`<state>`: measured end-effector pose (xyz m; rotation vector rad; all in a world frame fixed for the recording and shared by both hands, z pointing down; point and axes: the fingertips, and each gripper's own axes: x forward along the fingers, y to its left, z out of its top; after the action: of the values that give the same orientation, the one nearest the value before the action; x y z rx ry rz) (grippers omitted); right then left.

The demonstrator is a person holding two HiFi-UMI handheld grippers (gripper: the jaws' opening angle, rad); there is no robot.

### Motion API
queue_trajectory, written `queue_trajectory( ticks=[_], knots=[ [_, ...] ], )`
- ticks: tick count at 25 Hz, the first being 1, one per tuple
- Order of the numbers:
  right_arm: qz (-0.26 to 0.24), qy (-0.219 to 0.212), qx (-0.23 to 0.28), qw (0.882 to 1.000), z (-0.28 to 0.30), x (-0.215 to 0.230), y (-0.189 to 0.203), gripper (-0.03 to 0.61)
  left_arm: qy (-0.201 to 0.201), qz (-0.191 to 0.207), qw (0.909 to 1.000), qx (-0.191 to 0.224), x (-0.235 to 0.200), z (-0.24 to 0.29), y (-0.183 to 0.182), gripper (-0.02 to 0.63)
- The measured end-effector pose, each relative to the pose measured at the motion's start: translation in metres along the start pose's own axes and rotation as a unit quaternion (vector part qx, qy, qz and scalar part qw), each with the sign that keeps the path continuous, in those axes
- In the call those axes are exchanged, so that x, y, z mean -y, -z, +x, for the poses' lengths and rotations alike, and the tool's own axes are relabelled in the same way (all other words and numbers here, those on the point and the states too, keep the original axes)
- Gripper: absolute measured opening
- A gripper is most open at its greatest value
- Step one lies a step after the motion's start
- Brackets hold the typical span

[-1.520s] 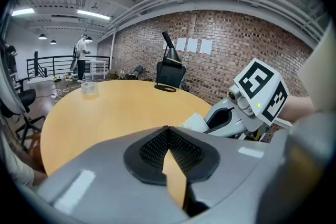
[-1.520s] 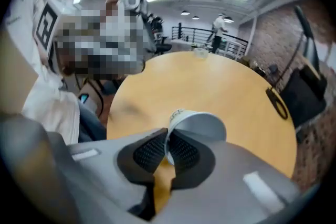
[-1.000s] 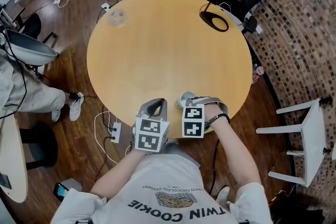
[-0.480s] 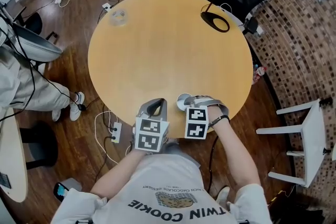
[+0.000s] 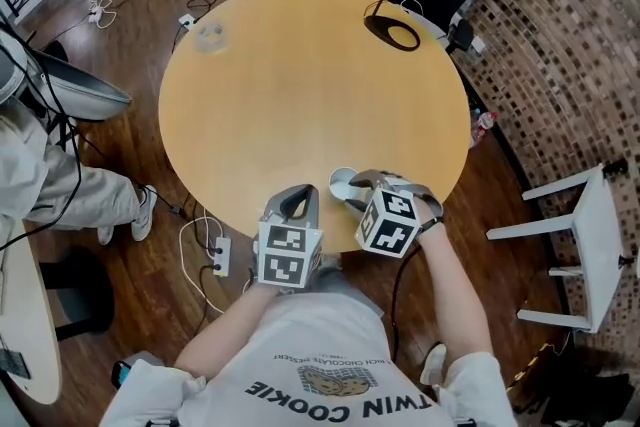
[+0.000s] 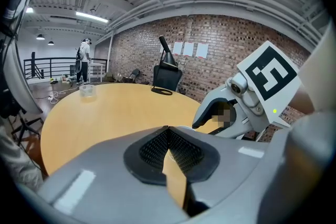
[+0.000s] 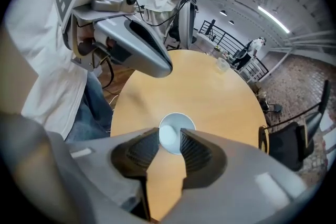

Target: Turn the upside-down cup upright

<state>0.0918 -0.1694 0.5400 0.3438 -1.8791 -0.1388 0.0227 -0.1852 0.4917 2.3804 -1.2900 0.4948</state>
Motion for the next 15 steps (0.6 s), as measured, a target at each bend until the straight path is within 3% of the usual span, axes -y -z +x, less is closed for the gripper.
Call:
queue_trajectory(
  ticks=[8, 15],
  knots=[
    [0.113, 0.07, 0.049, 0.99, -0.034, -0.025, -0.01, 0.112, 0.034, 0.004, 0.9994, 0.001, 0.017, -0.028, 0.014, 0.006],
    [0.254, 0.093, 0.132, 0.954, -0.05, -0.062, -0.025, 0.109, 0.047, 0.014, 0.9988, -0.011, 0.033, -0.051, 0.032, 0.006]
  ],
)
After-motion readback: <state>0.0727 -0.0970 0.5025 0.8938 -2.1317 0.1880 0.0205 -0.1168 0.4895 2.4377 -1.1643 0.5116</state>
